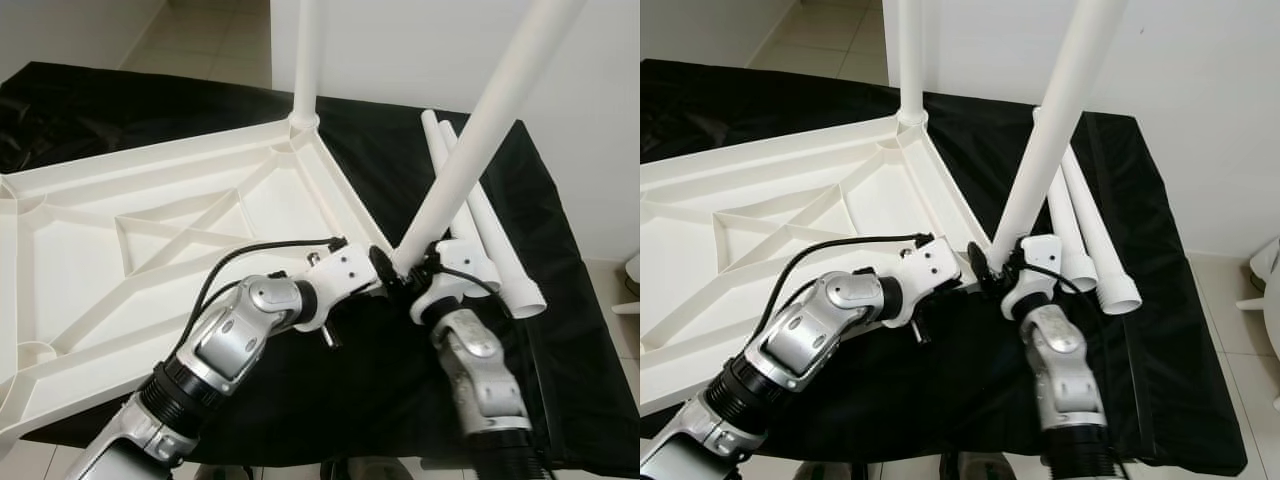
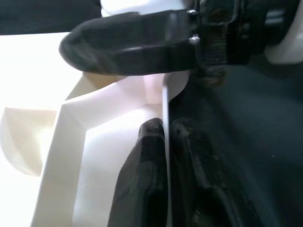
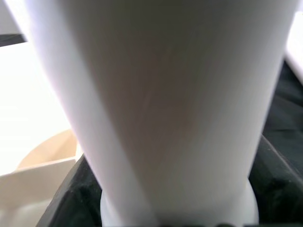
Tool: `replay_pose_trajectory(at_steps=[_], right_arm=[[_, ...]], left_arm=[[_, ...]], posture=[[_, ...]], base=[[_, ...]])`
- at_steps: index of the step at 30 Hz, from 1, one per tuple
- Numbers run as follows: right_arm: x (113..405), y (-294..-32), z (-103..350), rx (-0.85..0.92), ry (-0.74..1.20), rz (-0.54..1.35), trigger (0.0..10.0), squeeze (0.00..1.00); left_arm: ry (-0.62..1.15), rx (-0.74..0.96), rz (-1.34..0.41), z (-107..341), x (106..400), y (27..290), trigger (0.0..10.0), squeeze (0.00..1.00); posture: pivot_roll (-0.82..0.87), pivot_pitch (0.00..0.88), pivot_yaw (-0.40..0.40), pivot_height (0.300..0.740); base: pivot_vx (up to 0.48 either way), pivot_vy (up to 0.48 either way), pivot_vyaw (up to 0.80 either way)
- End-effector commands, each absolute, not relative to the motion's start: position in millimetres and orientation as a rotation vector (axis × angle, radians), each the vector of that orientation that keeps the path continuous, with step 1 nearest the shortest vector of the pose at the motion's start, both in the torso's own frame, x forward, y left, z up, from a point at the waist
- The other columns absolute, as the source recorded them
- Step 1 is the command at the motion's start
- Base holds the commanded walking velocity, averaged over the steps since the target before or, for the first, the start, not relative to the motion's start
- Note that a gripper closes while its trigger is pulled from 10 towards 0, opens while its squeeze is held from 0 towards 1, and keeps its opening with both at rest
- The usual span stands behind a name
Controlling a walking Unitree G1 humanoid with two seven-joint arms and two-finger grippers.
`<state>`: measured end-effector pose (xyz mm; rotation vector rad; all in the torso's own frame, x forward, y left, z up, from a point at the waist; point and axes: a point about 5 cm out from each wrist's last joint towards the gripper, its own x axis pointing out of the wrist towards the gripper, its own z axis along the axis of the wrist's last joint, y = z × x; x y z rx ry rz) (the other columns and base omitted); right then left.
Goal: Building children table
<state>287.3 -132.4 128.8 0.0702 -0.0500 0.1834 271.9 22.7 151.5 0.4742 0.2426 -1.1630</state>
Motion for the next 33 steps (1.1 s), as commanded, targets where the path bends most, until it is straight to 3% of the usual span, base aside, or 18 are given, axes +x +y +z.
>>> replay_pose_trajectory(at_steps=[1, 10, 11, 20, 21, 32, 33], right_arm=[[288.9, -139.2, 121.7, 0.085, 0.004, 0.063, 0.0, 0.00], [286.1, -138.8, 122.7, 0.096, 0.011, 0.027, 0.0, 0.00], [286.4, -137.1, 124.8, 0.059, 0.007, 0.025, 10.0, 0.00], [286.3, -134.7, 126.5, 0.068, 0.001, 0.058, 10.0, 0.00], [286.2, -134.6, 127.3, 0.073, -0.004, 0.071, 10.0, 1.00], [288.5, -149.8, 140.6, 0.097, -0.114, 0.256, 10.0, 1.00], [288.0, -152.2, 141.0, 0.080, -0.122, 0.298, 10.0, 0.83]], left_arm=[[0.353, 0.440, -1.299, 128.0, 251.7, 10.5, 10.0, 0.00], [0.349, 0.446, -1.301, 128.7, 253.2, 9.8, 10.0, 0.00], [0.349, 0.446, -1.300, 128.7, 253.6, 9.7, 10.0, 0.00], [0.348, 0.447, -1.301, 128.3, 254.0, 9.3, 10.0, 0.00], [0.347, 0.447, -1.301, 128.4, 254.0, 9.4, 10.0, 0.00], [0.347, 0.448, -1.298, 128.9, 255.5, 9.8, 10.0, 0.00], [0.347, 0.448, -1.298, 129.0, 255.8, 9.9, 10.0, 0.00]], posture=[[0.04, 0.130, -0.058, 0.740], [0.03, 0.115, -0.060, 0.740], [0.03, 0.110, -0.060, 0.740], [0.03, 0.100, -0.061, 0.740], [0.03, 0.099, -0.062, 0.740], [0.03, 0.102, -0.055, 0.740], [0.03, 0.104, -0.051, 0.740]], base=[[0.000, 0.000, 0.00], [0.000, 0.000, 0.00], [0.000, 0.000, 0.00], [0.000, 0.000, 0.00], [0.000, 0.000, 0.00], [0.000, 0.000, 0.00], [0.000, 0.000, 0.00]])
